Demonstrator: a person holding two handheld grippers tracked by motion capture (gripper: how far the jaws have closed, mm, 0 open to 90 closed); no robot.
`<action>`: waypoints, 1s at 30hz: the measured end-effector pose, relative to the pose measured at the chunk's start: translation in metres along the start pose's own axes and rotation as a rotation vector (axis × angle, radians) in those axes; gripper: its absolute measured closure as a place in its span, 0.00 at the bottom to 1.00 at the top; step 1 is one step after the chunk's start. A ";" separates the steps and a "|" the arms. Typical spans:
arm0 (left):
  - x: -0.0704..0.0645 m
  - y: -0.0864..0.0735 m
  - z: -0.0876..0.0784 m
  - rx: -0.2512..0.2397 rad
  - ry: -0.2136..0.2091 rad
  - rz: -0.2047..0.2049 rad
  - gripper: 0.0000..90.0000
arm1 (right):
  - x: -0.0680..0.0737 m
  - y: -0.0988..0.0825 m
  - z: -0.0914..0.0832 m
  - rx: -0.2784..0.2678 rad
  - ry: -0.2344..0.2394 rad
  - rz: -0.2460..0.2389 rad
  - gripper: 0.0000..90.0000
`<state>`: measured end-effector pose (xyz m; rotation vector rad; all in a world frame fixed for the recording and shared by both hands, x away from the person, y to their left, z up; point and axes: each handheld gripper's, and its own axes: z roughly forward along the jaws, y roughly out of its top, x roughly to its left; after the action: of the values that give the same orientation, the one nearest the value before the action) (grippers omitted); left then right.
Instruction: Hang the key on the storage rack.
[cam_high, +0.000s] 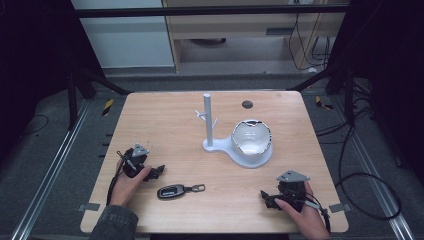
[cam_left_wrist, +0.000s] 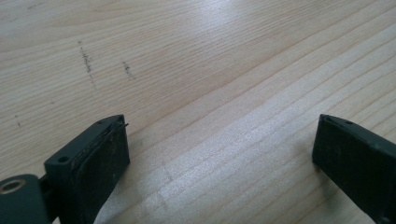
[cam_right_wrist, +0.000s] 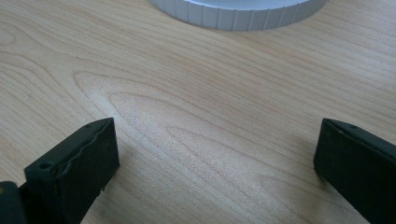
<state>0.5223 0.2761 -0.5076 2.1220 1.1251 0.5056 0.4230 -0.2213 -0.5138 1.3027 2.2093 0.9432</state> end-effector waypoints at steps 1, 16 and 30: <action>-0.001 0.000 0.001 0.001 0.001 -0.002 0.02 | 0.000 0.000 0.000 0.000 0.000 0.000 0.00; -0.024 0.009 -0.021 -0.065 -0.064 0.025 0.06 | 0.000 0.000 0.000 0.001 0.001 0.002 0.00; -0.074 0.031 -0.039 -0.025 -0.188 0.170 0.06 | 0.000 0.000 0.000 0.002 0.001 0.003 0.00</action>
<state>0.4757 0.2173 -0.4606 2.2030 0.8343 0.3851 0.4229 -0.2212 -0.5137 1.3075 2.2101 0.9436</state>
